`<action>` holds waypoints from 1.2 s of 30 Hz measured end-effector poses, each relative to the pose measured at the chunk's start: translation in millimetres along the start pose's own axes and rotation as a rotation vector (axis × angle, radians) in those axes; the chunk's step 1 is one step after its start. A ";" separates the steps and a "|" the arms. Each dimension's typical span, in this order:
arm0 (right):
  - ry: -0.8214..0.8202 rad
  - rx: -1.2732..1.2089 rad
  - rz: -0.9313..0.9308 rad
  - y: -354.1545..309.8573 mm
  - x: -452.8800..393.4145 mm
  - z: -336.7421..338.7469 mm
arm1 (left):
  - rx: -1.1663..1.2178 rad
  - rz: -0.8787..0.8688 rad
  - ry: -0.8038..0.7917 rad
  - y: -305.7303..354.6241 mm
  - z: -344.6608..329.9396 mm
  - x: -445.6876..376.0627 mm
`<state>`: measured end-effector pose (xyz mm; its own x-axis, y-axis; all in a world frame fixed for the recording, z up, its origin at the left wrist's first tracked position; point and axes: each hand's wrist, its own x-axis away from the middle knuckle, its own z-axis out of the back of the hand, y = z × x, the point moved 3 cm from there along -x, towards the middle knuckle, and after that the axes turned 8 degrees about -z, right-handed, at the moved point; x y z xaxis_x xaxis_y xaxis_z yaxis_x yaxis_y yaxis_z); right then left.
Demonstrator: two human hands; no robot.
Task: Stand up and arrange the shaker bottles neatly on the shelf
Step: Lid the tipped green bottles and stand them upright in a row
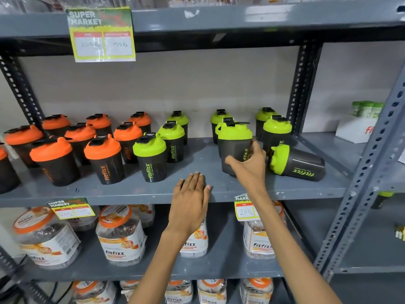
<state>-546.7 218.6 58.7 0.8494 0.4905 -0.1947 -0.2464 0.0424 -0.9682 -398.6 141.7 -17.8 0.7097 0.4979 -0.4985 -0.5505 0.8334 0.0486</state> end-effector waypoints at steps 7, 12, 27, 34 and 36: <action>0.016 0.047 0.048 11.8 8.7 -20.9 | 0.011 0.001 0.008 -0.2 0.4 0.5; 0.023 0.103 0.035 16.0 7.6 -19.8 | 0.032 0.006 0.010 0.3 0.8 0.4; 0.159 1.069 0.454 6.3 -26.6 85.0 | 0.039 0.044 0.045 2.6 -1.9 0.0; 0.074 1.285 0.224 22.7 -53.3 93.6 | 0.050 0.073 0.048 3.6 -2.6 0.3; 0.095 1.258 0.251 26.0 -56.2 94.0 | 0.047 0.073 0.046 3.6 -2.6 0.5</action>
<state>-644.7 273.9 59.2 0.7326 0.5432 -0.4102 -0.6281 0.7717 -0.1000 -401.3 144.3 -20.1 0.6466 0.5471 -0.5316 -0.5779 0.8062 0.1267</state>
